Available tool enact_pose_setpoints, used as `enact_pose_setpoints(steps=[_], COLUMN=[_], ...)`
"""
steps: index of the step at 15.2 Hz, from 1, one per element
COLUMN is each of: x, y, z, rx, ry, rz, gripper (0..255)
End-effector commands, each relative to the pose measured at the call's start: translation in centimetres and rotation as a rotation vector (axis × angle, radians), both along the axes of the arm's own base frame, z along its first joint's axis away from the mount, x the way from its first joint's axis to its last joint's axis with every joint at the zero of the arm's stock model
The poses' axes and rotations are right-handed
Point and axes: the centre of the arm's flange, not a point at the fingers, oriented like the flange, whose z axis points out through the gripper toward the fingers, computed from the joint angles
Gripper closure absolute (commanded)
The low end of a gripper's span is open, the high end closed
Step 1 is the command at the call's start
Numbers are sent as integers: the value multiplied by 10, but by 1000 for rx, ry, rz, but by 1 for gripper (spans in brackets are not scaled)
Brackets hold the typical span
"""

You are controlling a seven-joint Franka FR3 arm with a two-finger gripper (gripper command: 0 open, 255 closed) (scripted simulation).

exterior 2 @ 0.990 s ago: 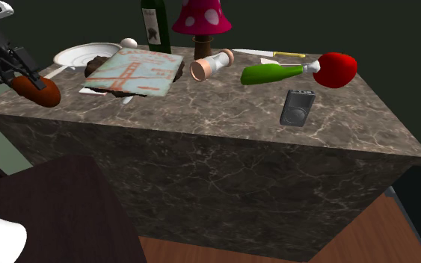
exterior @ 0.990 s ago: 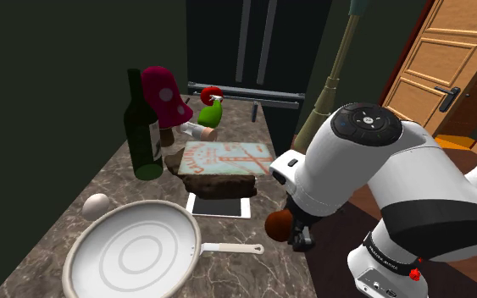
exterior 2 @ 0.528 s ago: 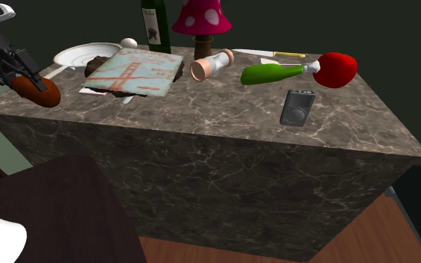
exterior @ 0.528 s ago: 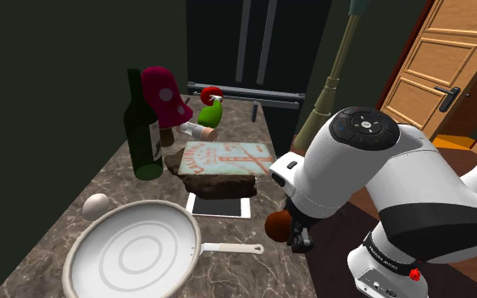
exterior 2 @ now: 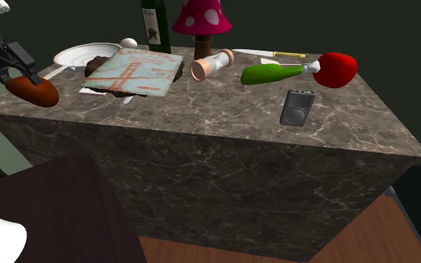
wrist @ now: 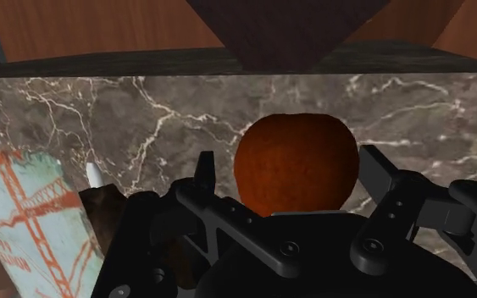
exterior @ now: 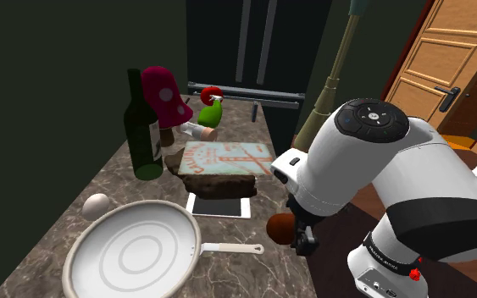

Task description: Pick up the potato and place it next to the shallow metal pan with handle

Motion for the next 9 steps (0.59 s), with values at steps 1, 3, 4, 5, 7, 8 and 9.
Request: enact_pose_setpoints(steps=[1,3,4,5,7,8,9], x=[-3,-6,-6,-6,-6,-6,-6], y=[5,8,8,8,8,8,8], z=[21,31,31,31,31,31,31], rx=[-1,-1,-1,-1,-1,-1,-1], ry=[1,1,1,1,1,1,1], rz=[-1,-1,-1,-1,-1,-1,-1], gripper=[0,0,0,0,0,0,0])
